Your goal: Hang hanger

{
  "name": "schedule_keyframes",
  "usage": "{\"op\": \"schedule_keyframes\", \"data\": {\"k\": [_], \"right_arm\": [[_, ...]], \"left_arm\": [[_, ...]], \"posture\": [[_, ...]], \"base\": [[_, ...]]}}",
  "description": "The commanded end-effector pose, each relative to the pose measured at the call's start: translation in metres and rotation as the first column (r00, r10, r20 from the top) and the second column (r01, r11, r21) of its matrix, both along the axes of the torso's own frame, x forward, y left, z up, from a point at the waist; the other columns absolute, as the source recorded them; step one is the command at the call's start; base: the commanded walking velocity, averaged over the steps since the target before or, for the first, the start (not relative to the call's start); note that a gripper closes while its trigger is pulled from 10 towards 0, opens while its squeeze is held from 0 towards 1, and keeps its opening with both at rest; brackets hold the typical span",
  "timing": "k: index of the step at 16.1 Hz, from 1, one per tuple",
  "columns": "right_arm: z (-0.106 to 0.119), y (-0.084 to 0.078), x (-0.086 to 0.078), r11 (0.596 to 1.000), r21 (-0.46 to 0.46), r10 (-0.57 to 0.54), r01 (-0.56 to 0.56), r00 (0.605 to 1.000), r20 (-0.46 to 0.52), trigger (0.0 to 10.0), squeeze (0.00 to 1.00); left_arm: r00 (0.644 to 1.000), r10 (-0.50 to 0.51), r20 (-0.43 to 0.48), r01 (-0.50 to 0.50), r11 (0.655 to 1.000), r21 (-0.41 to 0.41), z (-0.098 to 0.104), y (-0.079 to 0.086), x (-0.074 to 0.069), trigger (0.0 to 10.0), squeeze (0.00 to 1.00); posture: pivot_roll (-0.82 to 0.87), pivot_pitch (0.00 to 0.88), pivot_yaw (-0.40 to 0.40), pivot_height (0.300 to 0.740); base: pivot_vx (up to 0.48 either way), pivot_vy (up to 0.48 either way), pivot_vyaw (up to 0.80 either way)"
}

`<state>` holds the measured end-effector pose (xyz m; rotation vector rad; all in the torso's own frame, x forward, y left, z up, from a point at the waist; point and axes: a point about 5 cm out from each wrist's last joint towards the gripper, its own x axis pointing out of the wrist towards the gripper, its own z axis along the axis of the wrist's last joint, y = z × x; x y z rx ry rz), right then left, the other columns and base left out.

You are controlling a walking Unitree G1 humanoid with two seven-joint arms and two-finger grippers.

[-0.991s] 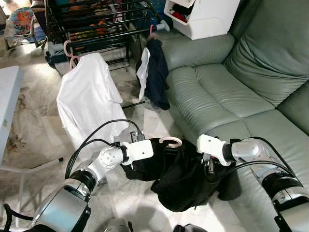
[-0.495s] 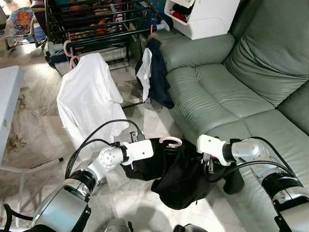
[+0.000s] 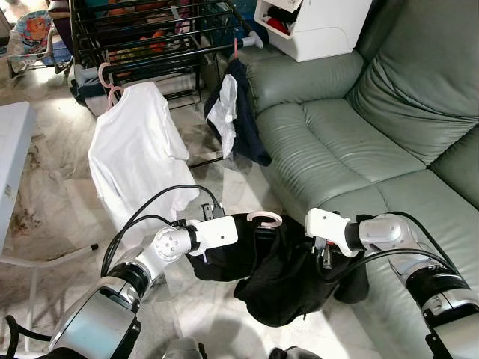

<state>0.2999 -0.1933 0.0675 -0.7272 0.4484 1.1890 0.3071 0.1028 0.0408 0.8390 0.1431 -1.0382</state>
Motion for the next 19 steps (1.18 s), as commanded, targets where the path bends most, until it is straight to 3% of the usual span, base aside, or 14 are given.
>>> {"op": "schedule_keyframes", "data": {"k": [1, 10, 11, 12, 13, 19], "right_arm": [[-0.003, -0.004, -0.002, 1.0, -0.016, -0.001, 0.001, 1.0, -0.023, 0.0, 0.0], [-0.003, -0.004, -0.002, 1.0, -0.016, -0.001, 0.001, 1.0, -0.023, 0.0, 0.0], [-0.003, -0.004, -0.002, 1.0, -0.015, -0.004, 0.004, 1.0, -0.024, 0.0, 0.0], [-0.036, 0.018, 0.002, 0.901, 0.168, -0.401, 0.4, 0.916, -0.033, 0.0, 0.0], [-0.051, 0.027, 0.0, 0.804, 0.202, -0.556, 0.559, 0.828, -0.076, 0.0, 0.0], [-0.052, 0.027, 0.002, 0.785, 0.196, -0.59, 0.588, 0.805, -0.053, 0.0, 0.0]], "left_arm": [[0.996, 0.082, 0.044, -0.08, 0.996, -0.029, 0.01, 0.01, 0.011, 10.0, 0.0], [0.996, 0.082, 0.044, -0.08, 0.996, -0.029, 0.01, 0.01, 0.011, 10.0, 0.0], [0.996, 0.082, 0.047, -0.08, 0.996, -0.029, 0.011, 0.01, 0.011, 10.0, 0.0], [0.965, 0.252, -0.071, -0.257, 0.963, -0.082, -0.015, 0.011, -0.001, 10.0, 0.0], [0.938, 0.321, -0.129, -0.334, 0.938, -0.094, -0.026, 0.011, -0.008, 10.0, 0.0], [0.931, 0.34, -0.132, -0.353, 0.931, -0.093, -0.026, 0.01, -0.007, 10.0, 0.0]], "posture": [[-0.09, 0.0, 0.072, 0.74], [-0.09, 0.0, 0.072, 0.74], [-0.09, 0.0, 0.0, 0.74], [-0.14, 0.0, 0.0, 0.74], [-0.14, 0.0, 0.0, 0.74], [-0.14, 0.0, 0.0, 0.74]], "base": [[0.0, 0.0, 0.0], [0.0, 0.0, 0.0], [0.0, 0.0, 0.0], [0.0, 0.0, 0.0], [0.0, 0.0, 0.0], [0.0, 0.0, 0.0]]}}
